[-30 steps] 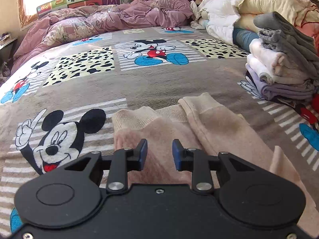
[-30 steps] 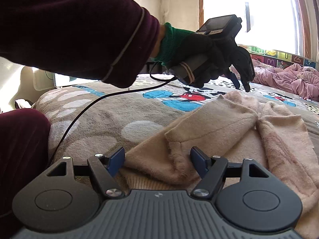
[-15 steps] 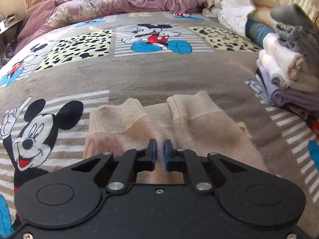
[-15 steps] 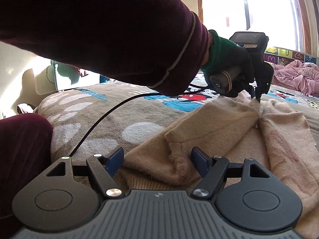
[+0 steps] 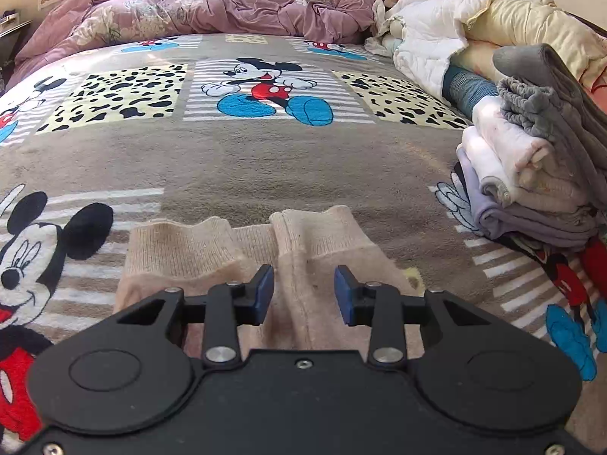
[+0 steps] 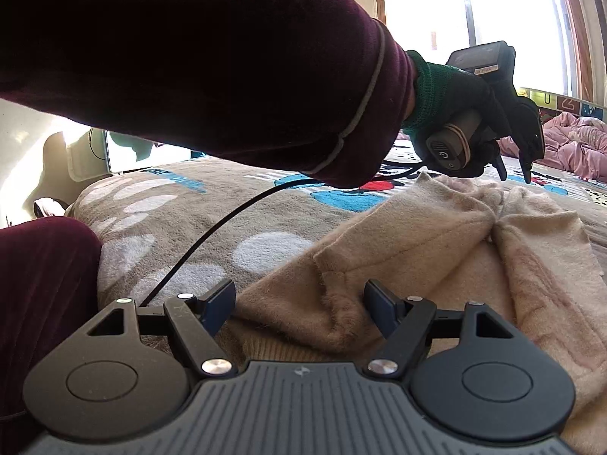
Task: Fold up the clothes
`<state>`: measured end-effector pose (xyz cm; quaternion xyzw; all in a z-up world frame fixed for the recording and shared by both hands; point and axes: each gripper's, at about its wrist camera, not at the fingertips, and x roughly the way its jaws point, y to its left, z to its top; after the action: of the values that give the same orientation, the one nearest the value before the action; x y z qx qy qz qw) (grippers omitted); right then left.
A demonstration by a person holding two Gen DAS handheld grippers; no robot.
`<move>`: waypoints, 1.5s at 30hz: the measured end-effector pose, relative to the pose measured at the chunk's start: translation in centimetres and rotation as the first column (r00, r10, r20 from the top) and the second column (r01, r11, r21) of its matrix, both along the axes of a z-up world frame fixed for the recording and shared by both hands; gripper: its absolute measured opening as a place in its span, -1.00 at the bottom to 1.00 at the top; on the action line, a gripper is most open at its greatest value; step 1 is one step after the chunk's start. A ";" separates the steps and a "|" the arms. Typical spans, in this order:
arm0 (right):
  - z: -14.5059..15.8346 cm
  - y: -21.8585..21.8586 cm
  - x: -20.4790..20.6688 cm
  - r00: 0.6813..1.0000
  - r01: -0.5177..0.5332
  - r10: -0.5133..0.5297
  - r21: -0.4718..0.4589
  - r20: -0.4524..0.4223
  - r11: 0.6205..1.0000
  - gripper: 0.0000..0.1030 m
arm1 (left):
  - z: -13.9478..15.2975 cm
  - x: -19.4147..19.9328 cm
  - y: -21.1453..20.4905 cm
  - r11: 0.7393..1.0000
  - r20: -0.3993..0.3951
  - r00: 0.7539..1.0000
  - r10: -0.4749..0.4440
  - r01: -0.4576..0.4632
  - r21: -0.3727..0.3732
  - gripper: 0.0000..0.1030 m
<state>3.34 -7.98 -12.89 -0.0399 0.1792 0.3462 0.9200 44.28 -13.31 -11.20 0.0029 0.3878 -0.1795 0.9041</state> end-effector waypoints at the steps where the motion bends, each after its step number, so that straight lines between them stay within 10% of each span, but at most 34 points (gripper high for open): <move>1: 0.0 0.0 0.0 1.000 0.000 0.000 0.001 -0.001 1.000 0.45 | -0.6 0.5 -0.3 1.000 -0.012 1.000 0.005 -0.005 0.010 -0.35; 3: 0.0 0.0 0.0 1.000 -0.002 0.002 -0.001 -0.001 1.000 0.46 | -1.7 1.1 -0.9 1.000 -0.033 0.999 -0.011 0.011 0.023 -0.86; 8: 0.1 -0.1 0.1 1.000 -0.004 0.004 0.006 -0.006 1.000 0.46 | -1.0 -0.7 -1.0 0.998 0.090 0.996 -0.001 -0.005 0.067 -0.83; 12: 0.1 -0.1 0.1 1.000 -0.006 0.006 0.008 -0.008 1.000 0.46 | -2.8 -0.9 -3.0 0.949 0.137 0.988 -0.067 0.021 0.315 -0.48; 18: 0.1 -0.1 0.2 1.000 -0.007 0.007 0.006 -0.011 1.000 0.48 | 0.6 -3.1 -2.9 0.977 0.182 0.974 -0.137 0.103 0.186 -0.48; 24: 0.1 -0.2 0.4 1.000 -0.012 0.012 0.013 -0.021 1.000 0.48 | -1.7 -0.8 -3.1 0.979 -0.026 0.993 -0.115 0.118 0.168 -0.51; 31: 1.4 -1.5 -0.2 1.000 -0.012 0.014 0.075 -0.022 0.997 0.46 | 5.9 -13.5 8.1 0.992 0.175 0.979 0.105 -0.090 -0.090 -0.51; 38: 5.9 -6.3 -5.0 0.994 0.060 -0.077 0.191 0.080 0.980 0.46 | 3.0 -27.7 13.6 0.999 0.217 0.975 0.040 -0.039 -0.009 -0.36; 45: 7.3 -10.7 -6.5 0.926 0.299 -0.289 -0.005 0.242 0.954 0.46 | 1.3 -36.9 12.6 0.968 0.354 0.922 -0.155 0.070 0.243 0.11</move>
<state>-3.20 -18.64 -5.58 -0.0729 0.0783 0.1935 0.9753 7.39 -0.66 -9.92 0.1617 0.2277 -0.1824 0.9427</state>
